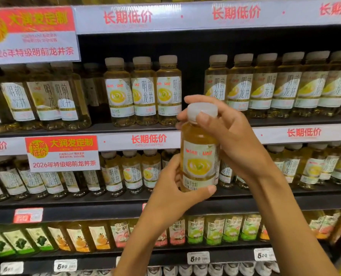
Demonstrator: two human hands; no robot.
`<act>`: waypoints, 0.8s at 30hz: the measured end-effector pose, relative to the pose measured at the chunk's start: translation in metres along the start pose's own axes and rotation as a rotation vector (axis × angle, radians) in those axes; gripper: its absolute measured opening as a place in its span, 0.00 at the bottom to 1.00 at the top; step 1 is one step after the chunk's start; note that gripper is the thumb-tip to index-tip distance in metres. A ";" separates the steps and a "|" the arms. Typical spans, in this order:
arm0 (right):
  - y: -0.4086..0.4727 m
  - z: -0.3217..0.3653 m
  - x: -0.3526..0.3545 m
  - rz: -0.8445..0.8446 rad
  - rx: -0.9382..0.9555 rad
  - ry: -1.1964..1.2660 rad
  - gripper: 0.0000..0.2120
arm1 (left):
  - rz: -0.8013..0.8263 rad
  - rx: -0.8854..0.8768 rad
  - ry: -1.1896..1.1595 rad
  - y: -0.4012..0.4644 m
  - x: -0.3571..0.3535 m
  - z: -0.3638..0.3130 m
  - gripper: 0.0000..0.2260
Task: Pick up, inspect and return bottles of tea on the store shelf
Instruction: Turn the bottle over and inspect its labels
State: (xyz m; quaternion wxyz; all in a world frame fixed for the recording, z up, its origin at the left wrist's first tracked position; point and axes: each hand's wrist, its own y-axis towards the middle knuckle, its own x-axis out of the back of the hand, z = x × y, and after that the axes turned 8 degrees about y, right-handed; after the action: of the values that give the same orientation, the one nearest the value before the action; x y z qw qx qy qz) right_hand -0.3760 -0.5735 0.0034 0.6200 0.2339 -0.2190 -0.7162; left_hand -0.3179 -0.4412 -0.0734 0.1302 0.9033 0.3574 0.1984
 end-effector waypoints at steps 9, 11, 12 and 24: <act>-0.016 -0.001 0.012 0.235 -0.018 -0.133 0.24 | -0.234 -0.126 0.162 0.017 0.008 0.011 0.27; -0.018 -0.001 0.012 0.301 0.010 -0.195 0.24 | -0.263 -0.161 0.246 0.021 0.008 0.012 0.24; -0.019 -0.001 0.012 0.334 0.022 -0.219 0.24 | -0.285 -0.178 0.276 0.022 0.007 0.012 0.23; 0.000 -0.012 0.027 0.108 -0.009 0.175 0.25 | 0.035 -0.041 0.033 0.016 0.007 0.014 0.29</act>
State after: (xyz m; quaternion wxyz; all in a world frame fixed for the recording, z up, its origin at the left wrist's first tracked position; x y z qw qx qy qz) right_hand -0.3720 -0.6006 -0.0082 0.6755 0.2807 -0.1732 -0.6595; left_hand -0.2972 -0.4485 -0.0782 0.1391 0.9032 0.3393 0.2230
